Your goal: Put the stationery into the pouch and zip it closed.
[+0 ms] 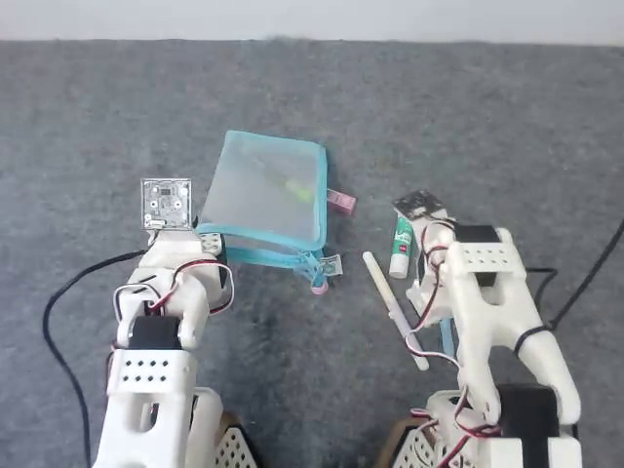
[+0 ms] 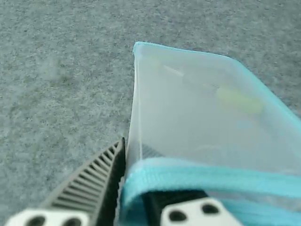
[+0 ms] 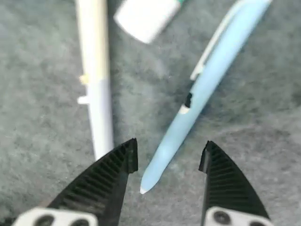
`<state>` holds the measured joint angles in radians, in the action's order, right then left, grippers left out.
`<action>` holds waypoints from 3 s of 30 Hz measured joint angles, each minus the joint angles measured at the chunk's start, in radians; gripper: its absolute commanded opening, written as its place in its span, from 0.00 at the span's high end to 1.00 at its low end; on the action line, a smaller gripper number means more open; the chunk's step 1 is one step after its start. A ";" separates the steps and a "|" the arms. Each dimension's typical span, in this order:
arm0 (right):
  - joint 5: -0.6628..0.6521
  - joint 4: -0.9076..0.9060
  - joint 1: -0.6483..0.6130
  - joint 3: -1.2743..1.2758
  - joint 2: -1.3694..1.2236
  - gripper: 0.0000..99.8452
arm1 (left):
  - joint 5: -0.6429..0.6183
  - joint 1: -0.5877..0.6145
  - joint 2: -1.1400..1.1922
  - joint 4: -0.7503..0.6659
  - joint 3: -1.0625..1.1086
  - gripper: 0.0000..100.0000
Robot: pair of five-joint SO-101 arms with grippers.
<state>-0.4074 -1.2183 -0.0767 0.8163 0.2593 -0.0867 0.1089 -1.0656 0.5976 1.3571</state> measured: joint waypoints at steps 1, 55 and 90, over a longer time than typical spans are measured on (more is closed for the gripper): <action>-0.003 0.018 0.009 0.017 0.000 0.79 | 0.000 0.000 0.000 0.000 0.000 0.99; -0.029 -0.539 -0.595 -0.468 0.269 0.99 | -0.080 0.000 0.000 -0.015 0.014 0.99; 0.195 -0.525 -0.600 -1.261 -0.516 0.97 | -0.049 -0.109 0.000 -0.023 0.040 0.99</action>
<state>-0.2125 -1.7430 -0.6767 -0.4450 -0.2562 -0.1358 0.0000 -1.0656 0.5746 1.3970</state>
